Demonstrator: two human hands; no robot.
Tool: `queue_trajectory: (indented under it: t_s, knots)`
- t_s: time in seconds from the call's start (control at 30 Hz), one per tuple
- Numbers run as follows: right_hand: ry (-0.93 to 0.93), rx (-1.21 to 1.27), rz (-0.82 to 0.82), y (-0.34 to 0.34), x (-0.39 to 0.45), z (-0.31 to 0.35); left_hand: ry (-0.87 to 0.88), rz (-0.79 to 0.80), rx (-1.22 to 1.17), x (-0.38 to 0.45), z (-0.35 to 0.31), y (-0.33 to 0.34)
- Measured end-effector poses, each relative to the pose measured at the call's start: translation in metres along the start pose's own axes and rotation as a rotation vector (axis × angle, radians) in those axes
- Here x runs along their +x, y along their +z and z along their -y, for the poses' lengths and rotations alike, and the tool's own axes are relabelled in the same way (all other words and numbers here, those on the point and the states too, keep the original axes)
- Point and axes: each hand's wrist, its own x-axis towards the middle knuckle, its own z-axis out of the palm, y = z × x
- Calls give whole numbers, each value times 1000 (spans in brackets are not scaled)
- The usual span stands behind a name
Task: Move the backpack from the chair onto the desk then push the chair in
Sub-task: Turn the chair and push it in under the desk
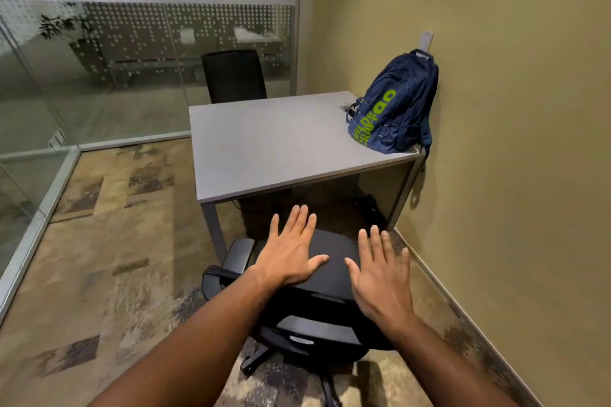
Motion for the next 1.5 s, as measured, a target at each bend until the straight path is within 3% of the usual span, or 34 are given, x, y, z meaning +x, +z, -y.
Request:
queue_trajectory:
  t_s: [0.3,0.57,0.87,1.5]
  knots:
    - [96,-5,59,5,-42,44,47,-23,-1,-71,35,12]
    - [192,-12,-9,14,-90,46,133,-203,-18,-106,43,25]
    - [125,10,4,33,-122,52,142,-87,2,-130,47,46]
    - [101,-2,-57,39,-101,35,120,-115,68,-98,42,49]
